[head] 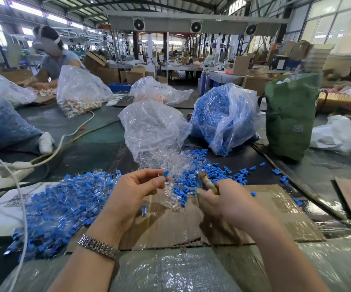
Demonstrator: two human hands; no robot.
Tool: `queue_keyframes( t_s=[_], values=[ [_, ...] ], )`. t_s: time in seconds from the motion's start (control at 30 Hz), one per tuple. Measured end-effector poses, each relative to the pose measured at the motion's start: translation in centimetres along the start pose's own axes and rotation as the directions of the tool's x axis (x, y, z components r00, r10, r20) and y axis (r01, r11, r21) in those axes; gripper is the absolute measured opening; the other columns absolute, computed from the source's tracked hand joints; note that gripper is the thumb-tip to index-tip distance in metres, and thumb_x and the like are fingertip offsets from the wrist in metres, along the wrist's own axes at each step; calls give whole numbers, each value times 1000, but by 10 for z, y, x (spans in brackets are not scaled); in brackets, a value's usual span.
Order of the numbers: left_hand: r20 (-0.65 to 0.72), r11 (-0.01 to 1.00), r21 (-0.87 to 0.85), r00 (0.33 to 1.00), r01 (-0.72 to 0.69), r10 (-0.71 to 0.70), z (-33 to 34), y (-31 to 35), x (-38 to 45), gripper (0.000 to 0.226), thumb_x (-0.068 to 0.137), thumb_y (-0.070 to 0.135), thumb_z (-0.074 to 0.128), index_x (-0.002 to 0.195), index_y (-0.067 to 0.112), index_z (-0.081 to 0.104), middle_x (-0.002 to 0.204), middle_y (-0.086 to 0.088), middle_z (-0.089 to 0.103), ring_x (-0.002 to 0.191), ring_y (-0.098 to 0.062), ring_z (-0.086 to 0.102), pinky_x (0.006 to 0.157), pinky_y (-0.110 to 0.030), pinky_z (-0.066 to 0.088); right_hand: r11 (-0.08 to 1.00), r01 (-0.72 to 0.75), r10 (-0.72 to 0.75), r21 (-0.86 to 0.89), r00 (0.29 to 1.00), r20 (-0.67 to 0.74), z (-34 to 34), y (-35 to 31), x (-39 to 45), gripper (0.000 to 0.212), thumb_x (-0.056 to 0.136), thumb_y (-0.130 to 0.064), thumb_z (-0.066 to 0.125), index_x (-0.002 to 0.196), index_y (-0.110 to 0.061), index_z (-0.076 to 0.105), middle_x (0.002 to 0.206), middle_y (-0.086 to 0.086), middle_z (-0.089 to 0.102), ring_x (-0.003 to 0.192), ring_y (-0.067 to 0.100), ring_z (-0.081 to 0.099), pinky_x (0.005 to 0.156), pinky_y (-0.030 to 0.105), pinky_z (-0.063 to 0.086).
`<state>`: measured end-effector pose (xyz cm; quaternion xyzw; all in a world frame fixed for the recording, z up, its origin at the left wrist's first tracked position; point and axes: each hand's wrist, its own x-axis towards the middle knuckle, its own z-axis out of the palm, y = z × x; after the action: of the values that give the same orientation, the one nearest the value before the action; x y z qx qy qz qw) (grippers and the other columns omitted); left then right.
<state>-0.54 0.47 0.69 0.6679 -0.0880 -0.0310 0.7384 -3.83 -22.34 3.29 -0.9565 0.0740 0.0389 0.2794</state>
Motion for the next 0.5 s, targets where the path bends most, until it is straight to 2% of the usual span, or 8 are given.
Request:
queue_keyframes(
  t_s=[0.03,0.1,0.13,0.2,0.3,0.5],
  values=[
    [-6,999,-51,1000,14,-14,-1,0,1,24,75,20,77,98,18,81,104,-11,78,91,-20,73,81,-29,56,994,32,-38,103,997,64,-2,-5,-2,26,95,-24,57,70,-17,56,61,0,55,51,14,50,49,30,43],
    [-11,988,-151,999,32,-34,-1,1,1,25,72,18,78,97,16,81,106,-15,77,91,-20,74,80,-30,60,965,59,-119,257,967,225,-5,-16,-5,21,98,-19,60,80,-8,65,69,4,62,60,15,60,66,34,58],
    [-11,984,-174,999,34,-36,-1,1,2,27,69,20,80,96,16,82,106,-16,77,92,-21,74,82,-30,61,946,47,-148,320,943,298,-5,-22,-7,18,98,-16,59,89,-2,67,74,7,64,66,17,63,75,39,61],
    [-9,988,-151,1000,26,-27,0,1,1,37,62,28,84,97,19,82,107,-15,77,100,-25,72,94,-38,57,912,15,-189,410,902,389,-3,-31,-11,16,100,-8,55,100,6,64,78,9,64,71,19,65,81,43,61],
    [-7,995,-99,1000,10,-11,0,1,0,42,59,35,86,98,21,82,105,-12,78,103,-27,70,101,-44,51,899,26,-226,438,884,410,-3,-40,-18,11,101,-3,50,99,0,60,82,10,66,75,20,69,86,47,59],
    [17,997,44,998,-62,61,3,1,0,23,73,26,79,96,26,81,101,-3,79,102,-14,73,94,-30,51,906,36,-223,421,888,403,-3,-42,-20,14,101,-8,50,92,-4,59,86,13,71,80,24,72,88,51,59]
  ],
)
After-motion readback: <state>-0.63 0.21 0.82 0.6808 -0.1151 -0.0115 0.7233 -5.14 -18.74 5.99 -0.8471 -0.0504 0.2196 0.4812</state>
